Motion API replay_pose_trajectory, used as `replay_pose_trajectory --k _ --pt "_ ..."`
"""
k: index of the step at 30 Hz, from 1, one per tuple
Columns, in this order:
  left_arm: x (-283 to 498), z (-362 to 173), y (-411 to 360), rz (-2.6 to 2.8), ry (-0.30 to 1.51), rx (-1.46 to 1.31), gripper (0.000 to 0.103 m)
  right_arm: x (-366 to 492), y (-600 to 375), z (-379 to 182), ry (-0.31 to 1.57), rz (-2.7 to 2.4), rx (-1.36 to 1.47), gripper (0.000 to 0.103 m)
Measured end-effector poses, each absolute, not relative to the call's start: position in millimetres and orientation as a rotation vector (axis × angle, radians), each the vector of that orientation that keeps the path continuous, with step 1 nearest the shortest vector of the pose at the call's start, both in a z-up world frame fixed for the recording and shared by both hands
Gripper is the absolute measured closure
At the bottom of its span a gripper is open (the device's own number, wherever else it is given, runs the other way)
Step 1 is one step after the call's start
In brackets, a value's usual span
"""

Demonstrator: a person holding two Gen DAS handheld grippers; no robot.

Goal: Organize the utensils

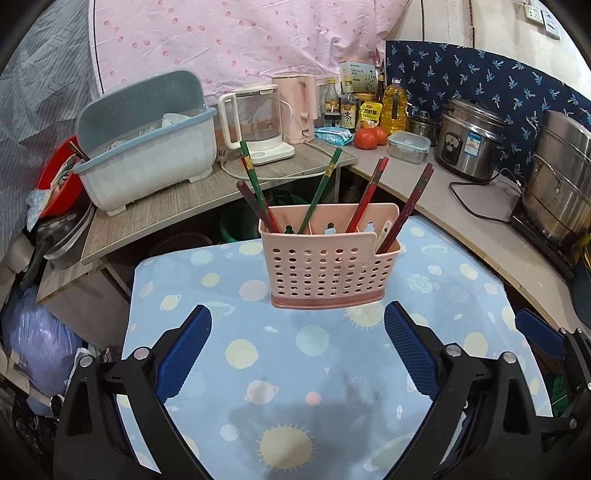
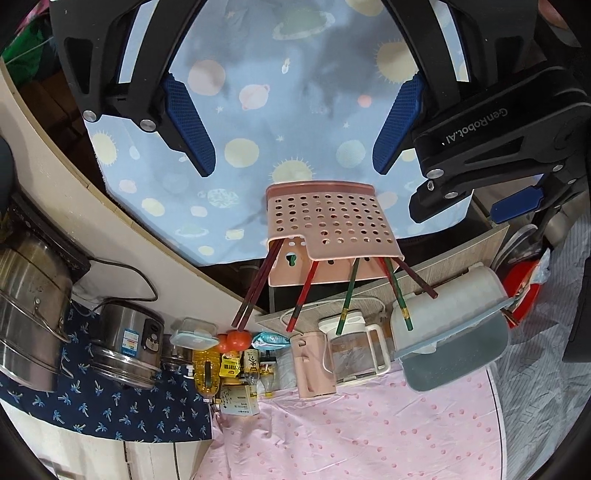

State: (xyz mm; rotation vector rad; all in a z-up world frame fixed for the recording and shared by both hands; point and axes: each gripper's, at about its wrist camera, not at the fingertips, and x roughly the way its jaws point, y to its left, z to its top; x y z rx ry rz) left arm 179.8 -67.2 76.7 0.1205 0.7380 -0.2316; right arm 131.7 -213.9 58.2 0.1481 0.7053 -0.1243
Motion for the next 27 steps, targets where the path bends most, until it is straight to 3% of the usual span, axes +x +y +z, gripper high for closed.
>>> replay_pose_trajectory --k 9,12,27 --pt "171 62 -57 -0.230 0.775 0.103 0.008 123 -207 47 0.745 -0.114 0.144 0.016" --pt "168 58 -53 -0.223 0.786 0.097 0.008 121 -206 42 0.760 -0.109 0.146 0.006" --pt "161 57 -42 -0.185 0.779 0.103 0.007 109 -207 40 0.756 -0.134 0.129 0.006"
